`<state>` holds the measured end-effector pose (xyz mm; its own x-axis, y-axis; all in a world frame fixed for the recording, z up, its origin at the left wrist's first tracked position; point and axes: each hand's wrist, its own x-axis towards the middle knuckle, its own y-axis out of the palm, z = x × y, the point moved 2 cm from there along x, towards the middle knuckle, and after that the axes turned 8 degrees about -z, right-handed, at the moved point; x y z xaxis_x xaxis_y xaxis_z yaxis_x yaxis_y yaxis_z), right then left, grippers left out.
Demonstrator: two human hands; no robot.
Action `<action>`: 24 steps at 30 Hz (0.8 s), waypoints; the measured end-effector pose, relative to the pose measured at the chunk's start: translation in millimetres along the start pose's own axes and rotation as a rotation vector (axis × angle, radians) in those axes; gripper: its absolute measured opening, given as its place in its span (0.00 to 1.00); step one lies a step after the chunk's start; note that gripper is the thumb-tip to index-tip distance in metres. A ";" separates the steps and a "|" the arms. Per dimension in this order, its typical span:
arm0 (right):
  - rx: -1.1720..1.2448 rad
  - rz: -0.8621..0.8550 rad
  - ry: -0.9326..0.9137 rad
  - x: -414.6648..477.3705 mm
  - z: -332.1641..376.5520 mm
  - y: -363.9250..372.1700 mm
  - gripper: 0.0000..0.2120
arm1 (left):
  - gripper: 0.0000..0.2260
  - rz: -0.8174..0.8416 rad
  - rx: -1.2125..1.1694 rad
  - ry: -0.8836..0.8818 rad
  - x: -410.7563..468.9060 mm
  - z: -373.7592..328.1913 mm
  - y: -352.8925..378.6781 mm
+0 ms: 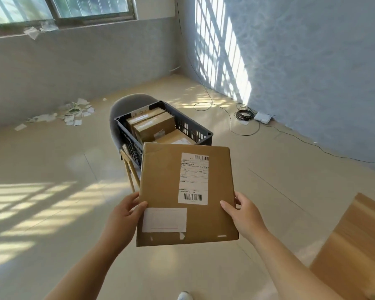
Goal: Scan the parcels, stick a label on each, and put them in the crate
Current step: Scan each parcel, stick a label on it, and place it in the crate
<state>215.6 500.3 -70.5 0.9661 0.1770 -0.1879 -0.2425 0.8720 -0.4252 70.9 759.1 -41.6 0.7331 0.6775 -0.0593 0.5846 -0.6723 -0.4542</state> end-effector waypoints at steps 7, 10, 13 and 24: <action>-0.137 0.001 -0.049 96.3 67.0 55.6 0.15 | 0.08 -0.111 -0.056 -0.036 125.6 -9.1 -16.9; -0.177 -0.007 -0.056 131.7 88.8 78.7 0.16 | 0.09 -0.121 -0.049 -0.007 176.5 -12.8 -20.0; -0.200 -0.002 -0.057 168.0 106.1 103.2 0.19 | 0.13 -0.106 -0.005 0.007 233.8 -16.1 -21.1; -0.255 -0.013 0.298 283.9 132.1 194.0 0.16 | 0.20 0.274 0.356 0.116 473.1 -4.5 20.8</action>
<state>454.5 780.0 -89.4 0.9101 -0.0060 -0.4143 -0.2812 0.7253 -0.6283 431.5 1064.3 -75.1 0.8896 0.4380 -0.1293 0.2232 -0.6641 -0.7135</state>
